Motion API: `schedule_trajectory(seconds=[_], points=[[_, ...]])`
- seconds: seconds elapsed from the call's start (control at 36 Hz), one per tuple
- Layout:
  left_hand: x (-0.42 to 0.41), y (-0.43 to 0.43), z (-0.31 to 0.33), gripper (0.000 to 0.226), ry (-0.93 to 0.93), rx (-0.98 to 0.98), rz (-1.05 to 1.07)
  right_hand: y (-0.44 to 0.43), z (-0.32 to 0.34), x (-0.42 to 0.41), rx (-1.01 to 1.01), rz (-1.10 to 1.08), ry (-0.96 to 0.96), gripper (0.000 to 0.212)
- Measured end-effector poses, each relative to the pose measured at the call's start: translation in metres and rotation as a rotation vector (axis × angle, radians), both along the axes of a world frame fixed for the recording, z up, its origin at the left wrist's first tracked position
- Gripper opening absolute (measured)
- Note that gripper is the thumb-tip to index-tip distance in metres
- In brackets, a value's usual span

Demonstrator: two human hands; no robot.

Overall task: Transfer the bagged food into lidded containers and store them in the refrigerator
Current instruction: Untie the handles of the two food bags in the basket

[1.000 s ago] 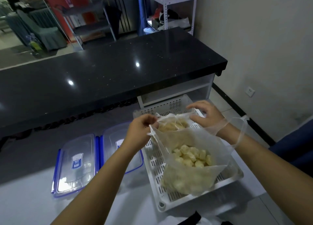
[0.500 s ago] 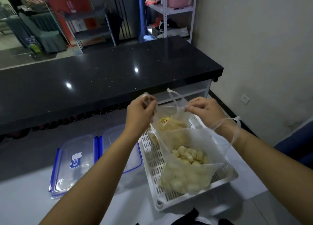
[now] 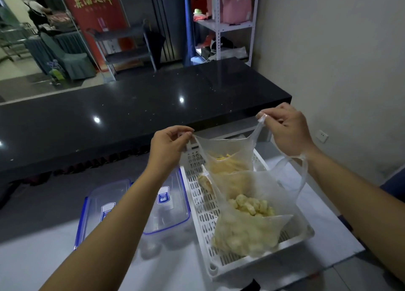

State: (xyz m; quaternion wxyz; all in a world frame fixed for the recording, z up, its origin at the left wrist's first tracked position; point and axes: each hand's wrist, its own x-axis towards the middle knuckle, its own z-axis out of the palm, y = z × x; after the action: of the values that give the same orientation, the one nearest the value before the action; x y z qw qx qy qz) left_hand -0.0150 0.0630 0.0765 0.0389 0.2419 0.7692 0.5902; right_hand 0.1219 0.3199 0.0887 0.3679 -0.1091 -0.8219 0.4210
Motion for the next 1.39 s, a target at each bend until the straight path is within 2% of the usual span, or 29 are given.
schedule_trajectory(seconds=[0.06,0.14,0.22,0.31,0.39,0.47,0.53,0.58,0.67,0.72,0.78,0.83,0.89,1.0,1.08,1.28,1.39], points=[[-0.004,-0.004,0.008,0.013,0.106,-0.102,-0.031,0.000,-0.001,0.000,-0.187,0.064,-0.002,0.026],[-0.007,-0.014,0.020,0.016,0.200,-0.245,-0.139,0.003,-0.002,0.000,-0.494,0.098,-0.027,0.021],[-0.010,-0.027,0.029,0.025,0.298,-0.372,-0.241,0.007,-0.004,0.002,-0.678,0.118,-0.019,0.017],[-0.015,-0.040,0.031,0.032,0.363,-0.358,-0.277,0.010,-0.005,0.002,-0.837,0.154,0.006,0.021],[-0.012,-0.037,0.022,0.027,0.356,-0.253,-0.262,0.011,-0.002,0.001,-0.998,0.290,-0.057,0.023],[-0.004,-0.023,0.012,0.021,0.101,-0.004,-0.229,0.015,0.009,0.002,-1.088,0.418,-0.112,0.033],[0.004,-0.014,0.007,0.021,-0.187,0.210,-0.222,0.018,0.019,0.004,-1.199,0.486,-0.113,0.045],[0.011,-0.003,0.007,0.024,-0.473,0.408,-0.218,0.021,0.028,0.004,-1.266,0.497,-0.132,0.047],[0.015,0.007,0.023,0.024,-0.757,0.710,-0.258,0.023,0.046,0.000,-1.250,0.466,-0.143,0.050],[0.012,0.010,0.039,0.050,-0.753,0.777,-0.364,0.026,0.059,-0.003,-1.205,0.483,-0.098,0.053],[0.009,0.011,0.053,0.062,-0.620,0.712,-0.453,0.032,0.069,-0.006,-1.173,0.499,-0.044,0.053],[0.010,0.017,0.061,0.057,-0.529,0.567,-0.442,0.037,0.073,-0.010,-1.157,0.472,-0.048,0.053],[0.013,0.022,0.063,0.052,-0.566,0.443,-0.380,0.041,0.068,-0.014,-1.178,0.454,-0.100,0.055],[0.002,0.021,0.063,0.051,-0.691,0.469,-0.335,0.047,0.060,-0.025,-1.137,0.512,-0.222,0.060],[0.002,0.024,0.060,0.055,-0.698,0.385,-0.344,0.041,0.056,-0.032,-1.123,0.533,-0.269,0.061],[-0.005,0.028,0.056,0.051,-0.653,0.393,-0.312,0.044,0.054,-0.040,-1.120,0.530,-0.244,0.060],[-0.007,0.028,0.049,0.051,-0.739,0.285,-0.331,0.044,0.042,-0.042,-1.096,0.483,-0.377,0.058]])
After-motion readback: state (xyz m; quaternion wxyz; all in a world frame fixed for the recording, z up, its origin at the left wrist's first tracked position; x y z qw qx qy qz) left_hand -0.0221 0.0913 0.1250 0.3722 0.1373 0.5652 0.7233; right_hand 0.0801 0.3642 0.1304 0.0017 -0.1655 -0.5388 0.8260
